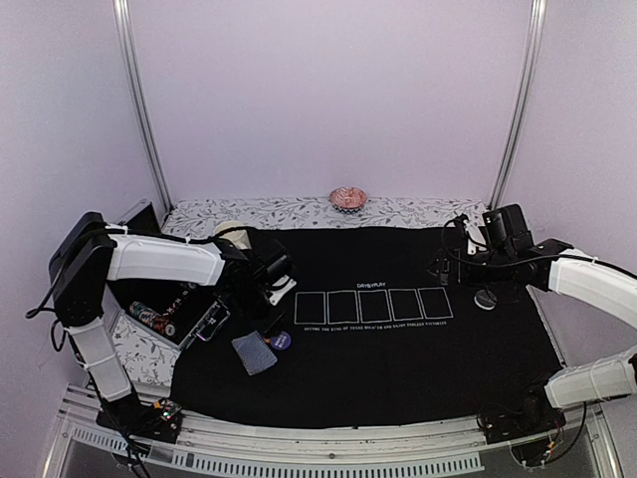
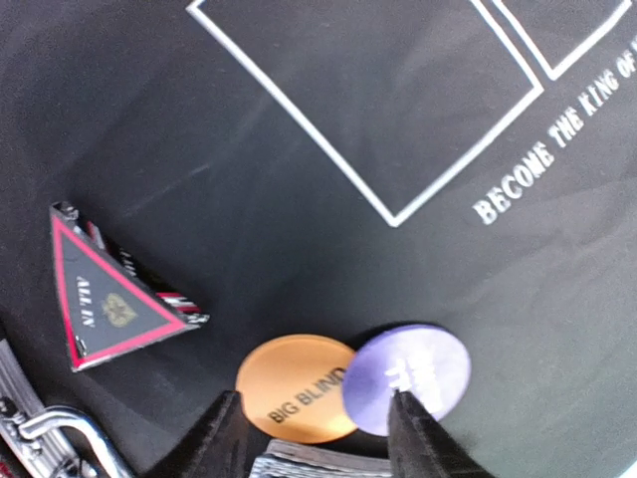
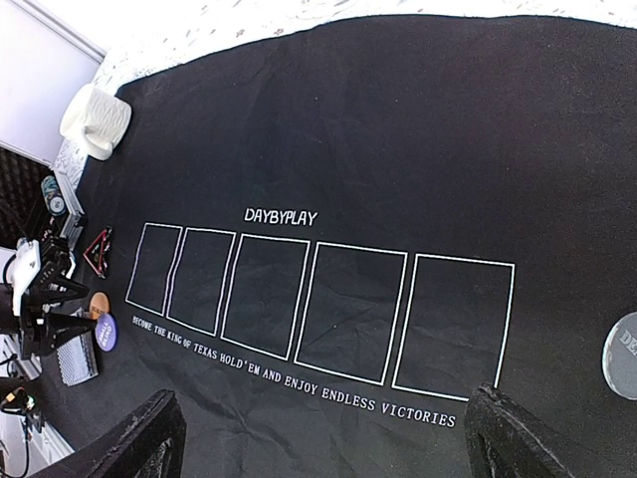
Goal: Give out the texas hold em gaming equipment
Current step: Move the small blind button to the center of the board.
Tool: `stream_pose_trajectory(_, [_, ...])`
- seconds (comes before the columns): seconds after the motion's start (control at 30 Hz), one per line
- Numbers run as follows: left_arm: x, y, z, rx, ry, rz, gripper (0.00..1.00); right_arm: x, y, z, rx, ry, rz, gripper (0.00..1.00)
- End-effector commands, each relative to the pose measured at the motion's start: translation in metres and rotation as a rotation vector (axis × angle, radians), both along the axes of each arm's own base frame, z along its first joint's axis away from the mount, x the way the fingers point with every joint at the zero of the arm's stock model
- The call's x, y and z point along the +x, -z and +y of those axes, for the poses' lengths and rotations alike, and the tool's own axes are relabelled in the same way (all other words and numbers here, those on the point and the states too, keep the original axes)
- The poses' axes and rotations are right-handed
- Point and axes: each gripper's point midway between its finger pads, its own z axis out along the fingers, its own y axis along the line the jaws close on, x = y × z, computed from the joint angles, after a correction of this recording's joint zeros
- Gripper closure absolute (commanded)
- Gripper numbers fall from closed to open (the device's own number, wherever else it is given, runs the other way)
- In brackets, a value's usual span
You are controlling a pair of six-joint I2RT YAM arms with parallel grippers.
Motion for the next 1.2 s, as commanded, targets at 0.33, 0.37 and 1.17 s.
stream_pose_trajectory(0.33, [0.015,0.013,0.011,0.069,-0.002,-0.024,0.64,0.003,0.001,0.006,-0.001,-0.029,-0.008,0.0])
stream_pose_trajectory(0.37, [0.013,0.015,0.013,0.078,-0.001,-0.018,0.64,0.002,0.001,0.005,-0.002,-0.028,-0.007,0.0])
stream_pose_trajectory(1.17, [-0.027,0.028,-0.005,0.027,0.146,0.089,0.34,-0.005,-0.003,0.006,0.029,-0.042,-0.025,0.0])
